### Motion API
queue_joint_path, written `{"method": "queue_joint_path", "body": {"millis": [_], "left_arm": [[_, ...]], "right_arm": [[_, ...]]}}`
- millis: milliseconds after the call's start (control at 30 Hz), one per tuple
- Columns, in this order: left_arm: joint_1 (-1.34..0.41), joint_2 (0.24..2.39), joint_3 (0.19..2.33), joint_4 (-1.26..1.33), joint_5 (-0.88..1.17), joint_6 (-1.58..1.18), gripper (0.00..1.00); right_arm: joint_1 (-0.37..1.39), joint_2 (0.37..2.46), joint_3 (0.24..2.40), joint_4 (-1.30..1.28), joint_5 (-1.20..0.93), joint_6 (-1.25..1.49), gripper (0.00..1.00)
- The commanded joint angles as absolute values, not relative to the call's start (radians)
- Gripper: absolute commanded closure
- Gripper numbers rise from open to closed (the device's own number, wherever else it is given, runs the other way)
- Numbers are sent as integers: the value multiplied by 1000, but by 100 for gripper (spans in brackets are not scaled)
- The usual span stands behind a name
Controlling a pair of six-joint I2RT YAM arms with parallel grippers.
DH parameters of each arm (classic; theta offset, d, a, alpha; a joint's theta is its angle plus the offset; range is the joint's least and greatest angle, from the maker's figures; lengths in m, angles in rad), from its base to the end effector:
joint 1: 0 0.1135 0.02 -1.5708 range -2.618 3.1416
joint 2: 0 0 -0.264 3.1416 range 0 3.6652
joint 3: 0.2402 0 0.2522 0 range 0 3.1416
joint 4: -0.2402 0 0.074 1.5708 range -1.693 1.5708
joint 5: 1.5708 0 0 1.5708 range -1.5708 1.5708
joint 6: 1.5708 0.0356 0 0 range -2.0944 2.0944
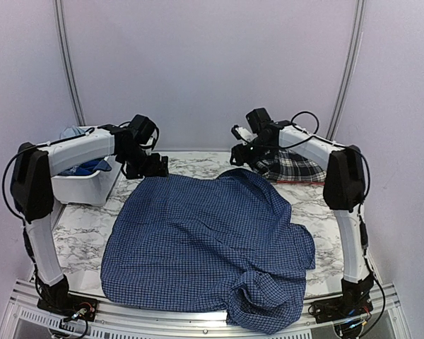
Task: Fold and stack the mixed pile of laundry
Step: Flatten out the crumpled shirt at the center of the board.
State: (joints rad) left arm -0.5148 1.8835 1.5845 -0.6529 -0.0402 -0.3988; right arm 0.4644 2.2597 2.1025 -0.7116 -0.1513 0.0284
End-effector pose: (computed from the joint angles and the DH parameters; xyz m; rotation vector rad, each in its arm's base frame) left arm 0.3633 -0.2038 0.2606 0.1315 2.5479 -0.3138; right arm 0.4533 0.2331 0.2548 -0.6004 2.3937 0.4016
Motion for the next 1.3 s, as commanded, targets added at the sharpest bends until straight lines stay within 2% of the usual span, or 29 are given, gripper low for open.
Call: {"method": "queue_joint_path", "body": {"millis": [0,233,333,467,533,733,833,1100,1167,1267], "left_arm": [[-467,2017,1753,-681,-46,-353,1],[-417,2191,1893,-693,-66,-333,1],[-410,2280,1970,-702,-130,-313,1],[-398,2342,2037,-706,-189,-307,1],[-390,2369,2070,-705,-195,-298,1],[-345,2444,2153,-705,-155,-320,1],[-336,2486,2195,-705,-104,-310,3],[-332,2496,2125,-707,-58,-311,43],[-329,2482,2074,-707,-60,-313,55],[-319,2445,1994,-708,-91,-319,78]], "right_arm": [[469,2334,2210,-766,-73,-43,39],[477,2437,2245,-768,43,-83,34],[477,2464,2259,-747,111,-80,37],[476,2477,2264,-747,136,-78,49],[476,2478,2266,-743,128,-73,58],[472,2451,2298,-713,89,-45,100],[457,2418,2306,-692,40,-10,100],[367,2294,2199,-628,-120,83,100],[330,2273,2160,-623,-156,108,100],[276,2224,2070,-590,-212,151,100]]}}
